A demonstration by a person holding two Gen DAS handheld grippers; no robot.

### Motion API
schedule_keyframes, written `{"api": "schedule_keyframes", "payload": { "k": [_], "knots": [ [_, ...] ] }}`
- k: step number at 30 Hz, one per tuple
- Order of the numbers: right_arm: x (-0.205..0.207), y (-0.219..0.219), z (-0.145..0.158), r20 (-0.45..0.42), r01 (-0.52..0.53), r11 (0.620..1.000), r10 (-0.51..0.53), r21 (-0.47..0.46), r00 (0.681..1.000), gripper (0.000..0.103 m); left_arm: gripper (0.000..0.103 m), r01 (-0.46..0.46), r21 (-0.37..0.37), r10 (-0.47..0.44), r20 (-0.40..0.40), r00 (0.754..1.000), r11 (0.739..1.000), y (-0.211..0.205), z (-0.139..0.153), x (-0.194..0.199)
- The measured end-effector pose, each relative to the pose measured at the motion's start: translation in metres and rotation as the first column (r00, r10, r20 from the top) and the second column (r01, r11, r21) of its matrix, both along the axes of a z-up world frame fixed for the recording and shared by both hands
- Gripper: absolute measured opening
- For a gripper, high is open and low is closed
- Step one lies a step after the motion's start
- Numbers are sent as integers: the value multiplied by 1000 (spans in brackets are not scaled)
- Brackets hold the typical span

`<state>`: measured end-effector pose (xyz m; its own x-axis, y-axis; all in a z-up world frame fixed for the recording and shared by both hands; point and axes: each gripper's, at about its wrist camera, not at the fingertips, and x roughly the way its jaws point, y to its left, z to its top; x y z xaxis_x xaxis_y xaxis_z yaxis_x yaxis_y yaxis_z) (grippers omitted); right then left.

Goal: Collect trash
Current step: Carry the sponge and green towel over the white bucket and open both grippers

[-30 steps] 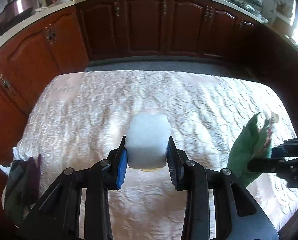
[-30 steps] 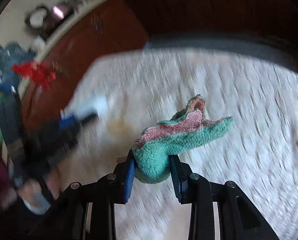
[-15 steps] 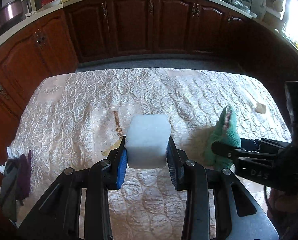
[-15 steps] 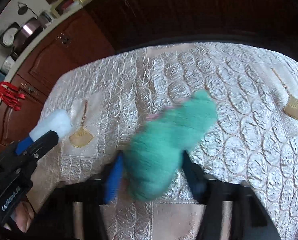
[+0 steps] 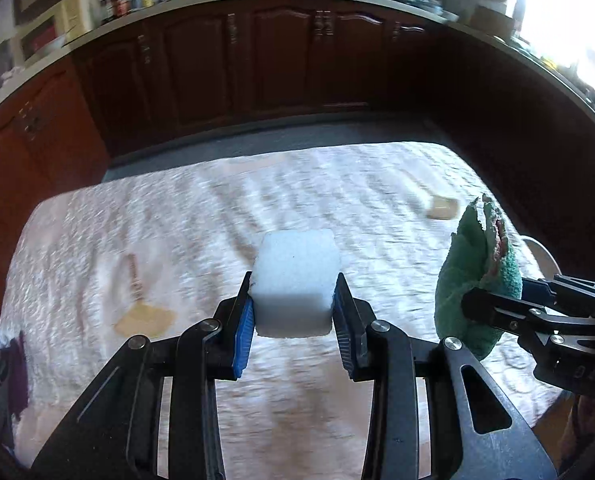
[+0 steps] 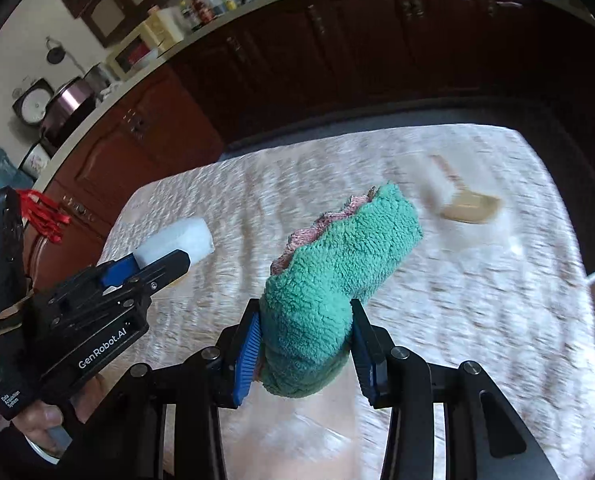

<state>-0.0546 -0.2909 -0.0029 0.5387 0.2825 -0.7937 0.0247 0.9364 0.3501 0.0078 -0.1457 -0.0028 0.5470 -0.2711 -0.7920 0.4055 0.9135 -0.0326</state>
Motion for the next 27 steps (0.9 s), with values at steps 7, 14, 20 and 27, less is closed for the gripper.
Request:
{"api": "schedule_keyframes", "payload": {
  "k": [7, 14, 20, 27],
  "knots": [
    [-30, -51, 10, 9, 111, 993, -110, -33, 994, 40, 33, 106, -5, -106, 11, 994, 994, -62, 11, -19],
    [-70, -106, 19, 11, 231, 971, -231, -68, 973, 40, 33, 212, -6, -212, -8, 977, 977, -126, 13, -43],
    [-107, -152, 21, 12, 335, 939, -335, -84, 942, 40, 33, 295, -11, -295, -23, 955, 955, -177, 16, -63],
    [-148, -204, 20, -1, 438, 891, -441, -120, 898, 40, 33, 374, -31, -375, -51, 926, 927, -241, 13, -81]
  ]
}}
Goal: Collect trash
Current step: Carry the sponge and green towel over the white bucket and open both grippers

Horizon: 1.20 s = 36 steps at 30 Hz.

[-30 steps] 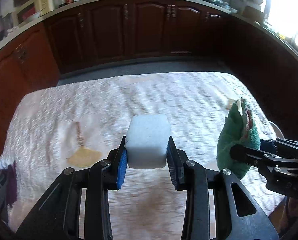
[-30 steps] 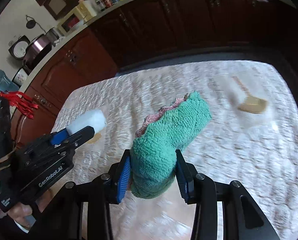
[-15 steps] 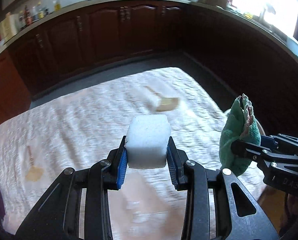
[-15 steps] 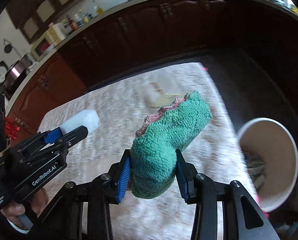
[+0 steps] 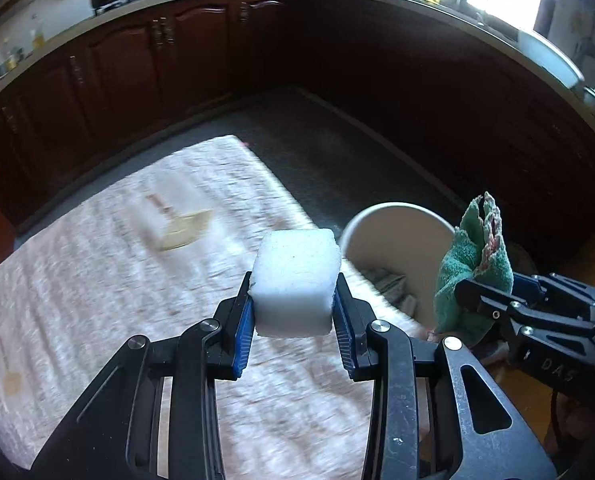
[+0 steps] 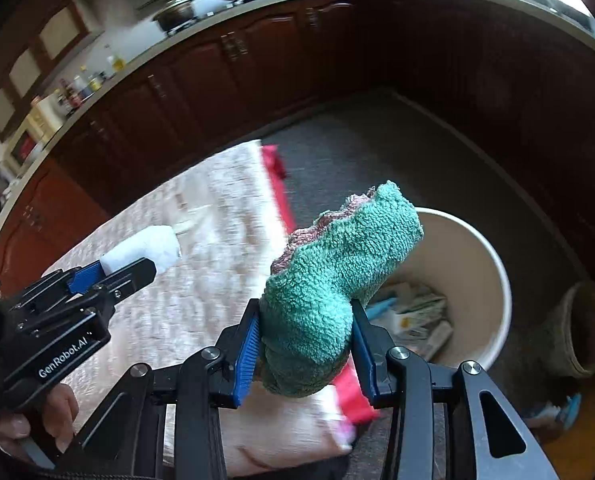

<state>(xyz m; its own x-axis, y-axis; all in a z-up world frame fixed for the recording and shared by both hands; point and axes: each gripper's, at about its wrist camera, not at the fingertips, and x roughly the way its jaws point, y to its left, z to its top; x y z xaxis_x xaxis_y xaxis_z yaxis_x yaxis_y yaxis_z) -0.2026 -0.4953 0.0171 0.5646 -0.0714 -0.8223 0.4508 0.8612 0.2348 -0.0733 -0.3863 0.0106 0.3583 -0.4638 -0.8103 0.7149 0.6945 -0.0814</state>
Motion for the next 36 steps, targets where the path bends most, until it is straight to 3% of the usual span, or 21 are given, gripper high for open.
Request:
{"api": "schedule_keyframes", "payload": {
  "k": [10, 20, 27, 30, 36],
  "knots": [
    [-43, -56, -14, -36, 134, 991, -134, -1, 990, 40, 33, 120, -12, -120, -68, 990, 993, -68, -15, -21],
    [-50, -77, -39, -70, 187, 982, -185, 16, 980, 40, 35, 156, 19, -152, -144, 978, 988, -98, -44, -24],
    [-41, -84, -60, -91, 208, 978, -206, 18, 974, 40, 52, 153, 12, -148, -179, 973, 988, -100, -57, -22],
    [-39, -86, -66, -104, 221, 975, -218, 18, 970, 45, 58, 154, 13, -150, -169, 974, 988, -97, -55, -24],
    [-39, -84, -72, -114, 228, 973, -224, 24, 968, 52, 61, 139, 3, -137, -152, 979, 990, -85, -48, -29]
  ]
}}
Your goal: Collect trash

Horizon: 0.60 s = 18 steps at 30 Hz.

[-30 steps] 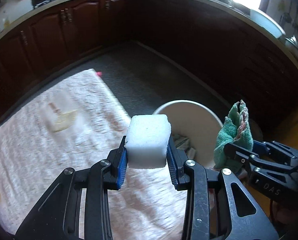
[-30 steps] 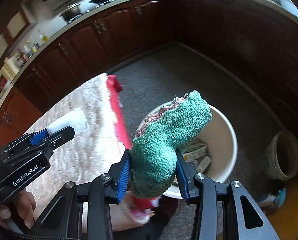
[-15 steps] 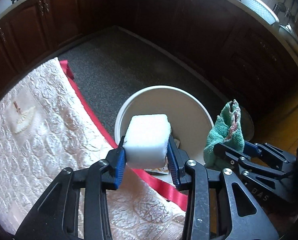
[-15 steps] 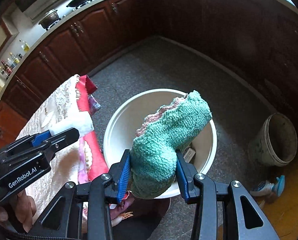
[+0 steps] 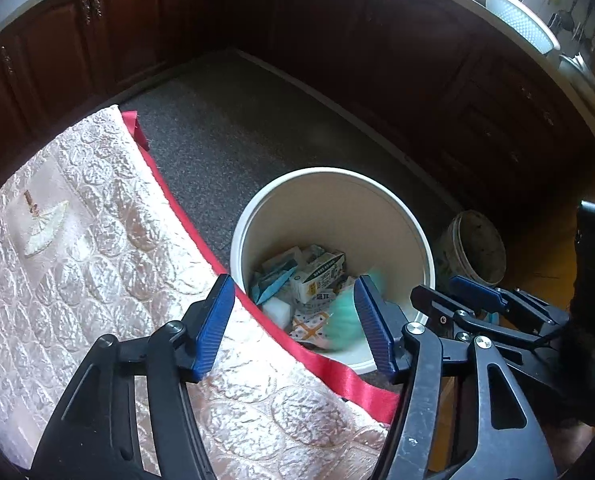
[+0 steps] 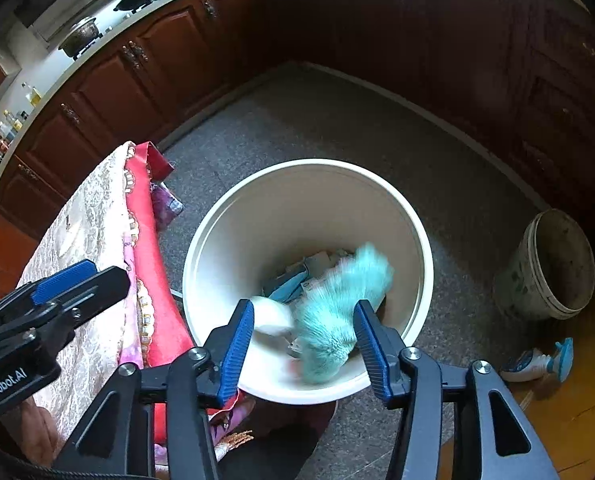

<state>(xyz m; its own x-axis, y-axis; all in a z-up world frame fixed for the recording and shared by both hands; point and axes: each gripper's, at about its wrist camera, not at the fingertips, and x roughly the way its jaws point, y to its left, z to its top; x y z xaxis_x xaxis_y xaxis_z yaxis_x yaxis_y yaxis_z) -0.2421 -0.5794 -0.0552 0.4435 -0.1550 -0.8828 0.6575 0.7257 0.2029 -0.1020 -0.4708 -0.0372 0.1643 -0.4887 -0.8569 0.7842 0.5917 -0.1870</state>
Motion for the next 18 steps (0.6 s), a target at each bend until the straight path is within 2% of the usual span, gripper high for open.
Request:
{"api": "schedule_keyframes", "payload": {
  "k": [6, 10, 18],
  "knots": [
    [-3, 10, 3, 10, -2, 1000, 2, -4, 1000, 53, 61, -13, -7, 13, 41, 999, 1000, 14, 9, -10],
    [-10, 19, 9, 27, 12, 1000, -12, -24, 1000, 65, 61, -21, -19, 23, 79, 997, 1000, 24, 18, -21],
    [-31, 42, 30, 79, 63, 995, -56, -80, 995, 70, 61, -51, -63, 61, 163, 985, 997, 58, 45, -39]
  ]
}}
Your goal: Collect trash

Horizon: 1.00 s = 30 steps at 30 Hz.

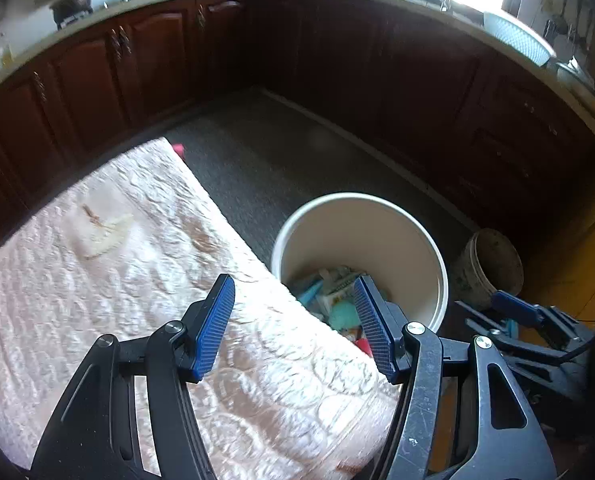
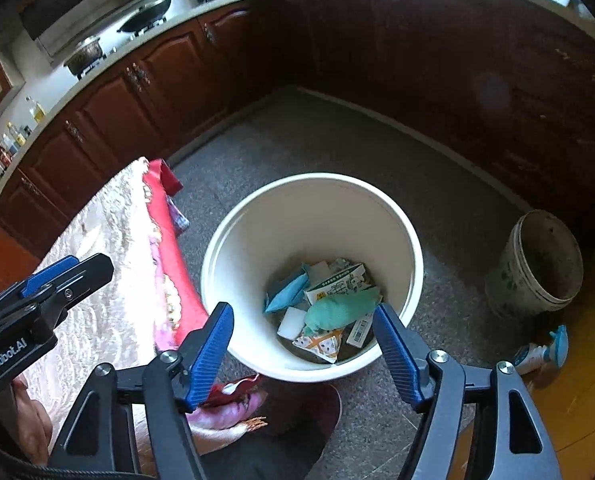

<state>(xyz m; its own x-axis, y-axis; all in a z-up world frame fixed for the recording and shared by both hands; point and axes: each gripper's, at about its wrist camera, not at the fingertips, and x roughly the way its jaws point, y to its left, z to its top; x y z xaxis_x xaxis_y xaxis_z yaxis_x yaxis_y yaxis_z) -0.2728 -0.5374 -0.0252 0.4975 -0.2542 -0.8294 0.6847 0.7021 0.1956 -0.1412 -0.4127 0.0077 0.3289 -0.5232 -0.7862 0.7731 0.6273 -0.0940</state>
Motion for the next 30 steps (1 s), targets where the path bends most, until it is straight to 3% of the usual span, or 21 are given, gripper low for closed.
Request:
{"api": "schedule_keyframes", "payload": {
  "k": [5, 8, 12, 14, 21, 27, 30],
  "knots": [
    [-13, 20, 31, 54, 25, 997, -21, -72, 998, 75, 61, -27, -51, 29, 50, 998, 998, 30, 25, -11],
    [-21, 37, 55, 90, 41, 989, -28, -142, 996, 81, 76, -37, -92, 46, 99, 994, 995, 45, 42, -18],
    [-34, 60, 88, 157, 70, 970, -33, -232, 987, 85, 87, -55, -167, 83, 171, 982, 985, 72, 69, -29],
    [-39, 70, 101, 174, 85, 959, -39, -269, 984, 95, 87, -57, -191, 96, 198, 975, 980, 83, 78, -32],
    [-58, 104, 132, 251, 134, 921, -41, -365, 967, 98, 87, -43, -255, 115, 274, 955, 966, 119, 106, -51],
    [-68, 125, 148, 319, 174, 893, -37, -414, 947, 103, 87, -65, -323, 158, 269, 950, 944, 143, 119, -58],
    [-73, 133, 153, 337, 181, 890, -33, -419, 941, 103, 95, -80, -336, 179, 273, 945, 938, 151, 122, -58]
  ]
}}
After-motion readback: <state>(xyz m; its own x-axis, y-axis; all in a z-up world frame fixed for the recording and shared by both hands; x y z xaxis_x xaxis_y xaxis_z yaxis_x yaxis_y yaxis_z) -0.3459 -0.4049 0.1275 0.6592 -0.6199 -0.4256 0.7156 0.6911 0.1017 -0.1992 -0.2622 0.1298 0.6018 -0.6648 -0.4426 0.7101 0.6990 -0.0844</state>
